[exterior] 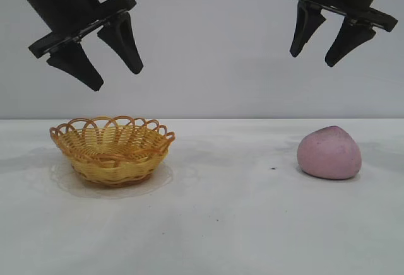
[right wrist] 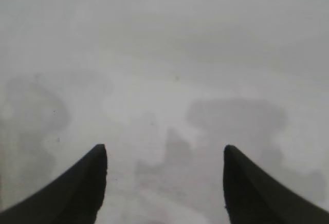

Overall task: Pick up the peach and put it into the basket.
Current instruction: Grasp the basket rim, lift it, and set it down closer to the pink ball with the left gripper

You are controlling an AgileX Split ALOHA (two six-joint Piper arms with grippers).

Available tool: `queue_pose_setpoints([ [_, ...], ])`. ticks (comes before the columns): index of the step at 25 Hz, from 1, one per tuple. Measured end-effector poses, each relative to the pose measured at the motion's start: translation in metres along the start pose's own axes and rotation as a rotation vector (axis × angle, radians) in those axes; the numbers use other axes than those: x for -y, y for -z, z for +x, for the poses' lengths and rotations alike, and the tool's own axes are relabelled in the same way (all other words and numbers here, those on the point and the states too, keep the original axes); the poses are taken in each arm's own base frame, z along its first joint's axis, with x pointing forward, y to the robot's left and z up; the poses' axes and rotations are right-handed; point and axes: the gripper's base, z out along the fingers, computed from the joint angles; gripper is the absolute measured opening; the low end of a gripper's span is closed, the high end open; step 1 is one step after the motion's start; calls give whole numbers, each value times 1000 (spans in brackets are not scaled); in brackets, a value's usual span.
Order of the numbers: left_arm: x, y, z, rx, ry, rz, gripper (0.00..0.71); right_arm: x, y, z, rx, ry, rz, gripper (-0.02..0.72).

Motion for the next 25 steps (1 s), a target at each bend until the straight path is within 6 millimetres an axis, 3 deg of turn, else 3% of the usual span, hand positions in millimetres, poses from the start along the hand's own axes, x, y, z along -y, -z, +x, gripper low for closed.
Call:
queue_pose_setpoints([
  [13,0,1,0,-8,-11,2,484,0,0,0,-2,0,-1,458],
  [25,4,39,-33,-231,-446,-97,484,0,0,1,-9,6,-3,458],
])
